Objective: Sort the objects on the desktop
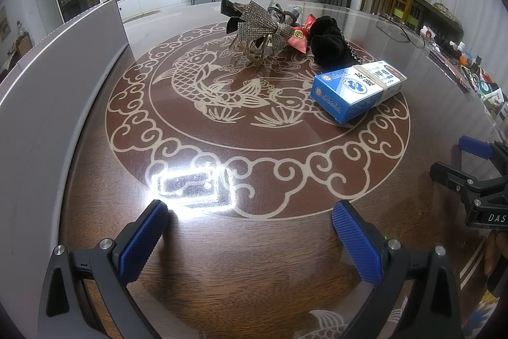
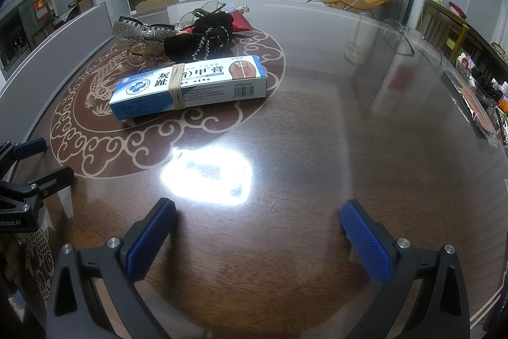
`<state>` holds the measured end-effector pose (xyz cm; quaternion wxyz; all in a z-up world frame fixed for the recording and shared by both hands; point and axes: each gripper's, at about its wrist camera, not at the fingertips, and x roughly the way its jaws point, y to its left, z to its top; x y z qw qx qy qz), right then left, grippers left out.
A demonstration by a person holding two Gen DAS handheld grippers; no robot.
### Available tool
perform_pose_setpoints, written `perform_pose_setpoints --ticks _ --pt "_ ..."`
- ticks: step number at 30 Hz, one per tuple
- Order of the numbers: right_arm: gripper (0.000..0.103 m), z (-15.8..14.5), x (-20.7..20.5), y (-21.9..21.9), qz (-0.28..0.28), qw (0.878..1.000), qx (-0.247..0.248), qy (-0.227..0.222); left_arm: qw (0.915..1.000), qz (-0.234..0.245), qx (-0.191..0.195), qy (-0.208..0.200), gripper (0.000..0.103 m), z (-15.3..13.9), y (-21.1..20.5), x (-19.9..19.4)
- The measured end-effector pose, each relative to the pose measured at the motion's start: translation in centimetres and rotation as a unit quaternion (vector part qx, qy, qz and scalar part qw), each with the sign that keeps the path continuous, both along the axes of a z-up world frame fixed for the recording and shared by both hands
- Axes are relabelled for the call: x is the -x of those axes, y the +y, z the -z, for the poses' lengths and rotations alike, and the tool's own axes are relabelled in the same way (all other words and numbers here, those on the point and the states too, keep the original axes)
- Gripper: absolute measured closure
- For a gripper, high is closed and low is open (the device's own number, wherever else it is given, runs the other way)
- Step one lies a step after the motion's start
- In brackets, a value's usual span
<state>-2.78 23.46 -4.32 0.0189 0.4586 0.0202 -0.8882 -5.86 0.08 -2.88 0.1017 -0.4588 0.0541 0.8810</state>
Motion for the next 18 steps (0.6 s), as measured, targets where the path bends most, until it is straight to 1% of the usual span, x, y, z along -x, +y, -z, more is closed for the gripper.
perform_pose_setpoints --ticks 1,3,5,6,8,10,11,13,14,16,18 --pt "0.000 0.0 0.0 0.0 0.000 1.000 0.000 0.000 1.0000 0.006 -0.001 -0.002 0.000 0.0 0.1 0.2" --pt "0.000 0.0 0.0 0.0 0.000 1.000 0.000 0.000 0.9991 0.042 0.002 -0.010 0.000 0.0 0.8 0.9" --pt "0.000 0.0 0.0 0.0 0.000 1.000 0.000 0.000 0.9973 0.067 0.001 -0.029 0.000 -0.2 1.4 2.7" --pt "0.000 0.0 0.0 0.0 0.000 1.000 0.000 0.000 0.9964 0.076 -0.011 -0.037 0.000 -0.4 1.7 3.6" --pt "0.000 0.0 0.0 0.0 0.000 1.000 0.000 0.000 0.9913 0.102 -0.061 -0.057 0.000 -0.9 2.4 5.6" --pt "0.000 0.0 0.1 -0.1 0.001 1.000 0.000 0.000 0.9864 0.120 -0.090 -0.066 0.000 -1.4 3.5 7.4" --pt "0.000 0.0 0.1 -0.1 0.001 1.000 0.000 0.000 0.9846 0.131 -0.095 -0.066 0.000 -1.7 4.2 7.9" --pt "0.000 0.0 0.1 -0.1 0.000 1.000 0.000 0.000 0.9815 0.159 -0.092 -0.056 0.000 -2.3 5.9 8.5" --pt "0.000 0.0 0.1 -0.1 0.000 1.000 0.000 0.000 0.9798 0.175 -0.082 -0.050 0.000 -2.4 7.0 8.7" --pt "0.000 0.0 0.2 0.0 0.001 1.000 0.000 0.000 0.9768 0.200 -0.058 -0.049 0.000 -2.1 9.0 9.2" --pt "0.000 0.0 0.2 0.0 0.000 1.000 0.000 0.000 0.9742 0.218 -0.018 -0.053 0.000 -1.2 10.9 9.6"
